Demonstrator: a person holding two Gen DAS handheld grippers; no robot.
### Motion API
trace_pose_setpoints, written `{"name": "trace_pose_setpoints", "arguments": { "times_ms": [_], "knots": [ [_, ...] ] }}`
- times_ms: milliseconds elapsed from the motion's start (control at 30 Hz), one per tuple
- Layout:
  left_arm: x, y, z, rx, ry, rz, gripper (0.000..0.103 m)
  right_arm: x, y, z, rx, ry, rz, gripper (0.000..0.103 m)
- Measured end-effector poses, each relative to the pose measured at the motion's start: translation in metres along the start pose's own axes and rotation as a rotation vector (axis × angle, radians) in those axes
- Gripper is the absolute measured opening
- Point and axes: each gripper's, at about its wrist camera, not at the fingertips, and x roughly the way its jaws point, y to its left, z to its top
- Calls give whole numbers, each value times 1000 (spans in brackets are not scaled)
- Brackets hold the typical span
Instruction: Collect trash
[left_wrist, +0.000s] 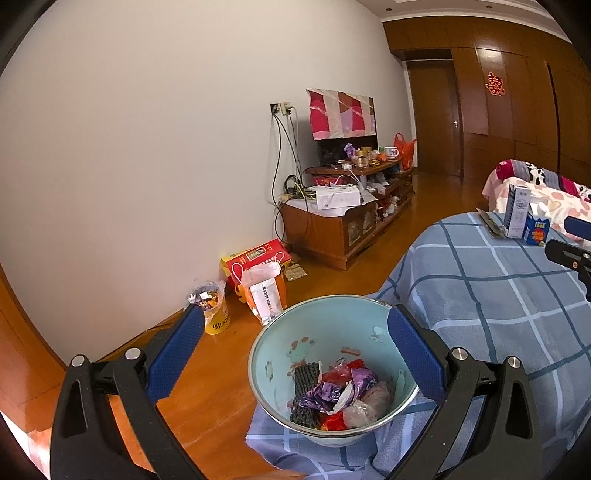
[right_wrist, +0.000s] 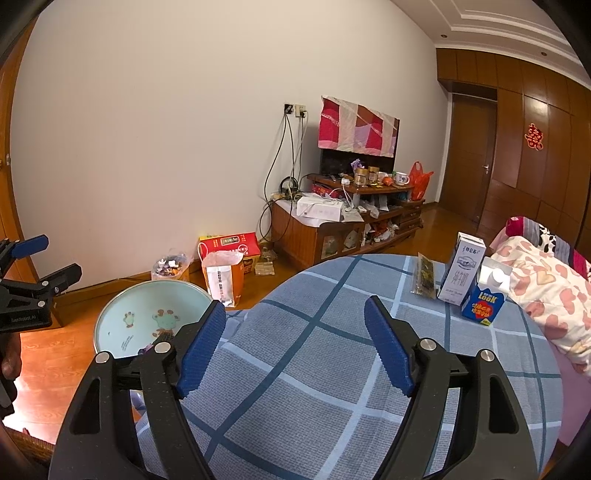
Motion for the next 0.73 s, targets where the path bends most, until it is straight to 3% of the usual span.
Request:
{"name": "trace_pose_setpoints", "arguments": {
  "times_ms": [467, 633, 733],
  "knots": [
    [2, -2, -3, 19, 2, -2, 97, 4, -8, -4, 7, 15, -17, 77],
    [6, 0, -4, 7, 25, -7, 97, 23, -51, -11, 73, 89, -67, 81],
    [10, 2, -6, -4, 39, -17, 97, 47, -108, -20, 162, 193, -172, 83]
  ]
}}
